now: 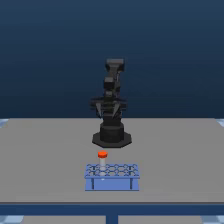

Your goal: Pick up the centrifuge tube on the rack

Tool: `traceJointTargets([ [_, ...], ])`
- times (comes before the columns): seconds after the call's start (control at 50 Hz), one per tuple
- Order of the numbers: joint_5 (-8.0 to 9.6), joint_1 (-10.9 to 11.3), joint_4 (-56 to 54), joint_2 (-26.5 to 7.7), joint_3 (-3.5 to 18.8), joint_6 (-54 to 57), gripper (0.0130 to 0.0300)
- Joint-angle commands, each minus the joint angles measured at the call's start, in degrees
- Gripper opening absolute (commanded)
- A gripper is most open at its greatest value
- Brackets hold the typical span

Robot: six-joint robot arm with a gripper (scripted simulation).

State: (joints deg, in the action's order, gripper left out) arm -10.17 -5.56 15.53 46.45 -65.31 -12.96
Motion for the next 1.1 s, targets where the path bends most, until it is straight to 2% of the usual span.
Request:
traceJointTargets([
  [0.02,-0.25,-0.8,4.1,-2.0,0.6,-4.6,0.0300],
  [0.1,-0.33,-1.1,6.1,-3.2,1.0,-6.5,0.0300],
  [0.16,-0.48,-1.6,10.3,-5.9,1.9,-10.5,0.0300],
  [0.2,-0.48,-1.6,10.3,-5.9,1.9,-10.5,0.0300],
  [0.26,-0.56,-2.2,14.9,-9.1,3.1,-14.6,0.0300],
  [0.3,-0.56,-2.2,14.9,-9.1,3.1,-14.6,0.0300],
  [0.36,-0.52,-2.7,19.5,-12.3,4.5,-18.8,0.0300],
  [0.4,-0.52,-2.7,19.5,-12.3,4.5,-18.8,0.0300],
  [0.46,-0.38,-3.0,23.8,-15.3,5.8,-22.7,0.0300],
  [0.5,-0.38,-3.0,23.8,-15.3,5.8,-22.7,0.0300],
  [0.56,-0.17,-3.3,27.7,-18.1,7.2,-26.4,0.0300],
  [0.6,-0.17,-3.3,27.7,-18.1,7.2,-26.4,0.0300],
  [0.66,0.06,-3.6,31.7,-20.4,8.4,-30.0,0.0300],
  [0.86,0.46,-3.8,39.0,-23.7,10.4,-37.0,0.0300],
  [1.1,0.75,-4.0,44.7,-26.0,11.8,-42.4,0.0300],
])
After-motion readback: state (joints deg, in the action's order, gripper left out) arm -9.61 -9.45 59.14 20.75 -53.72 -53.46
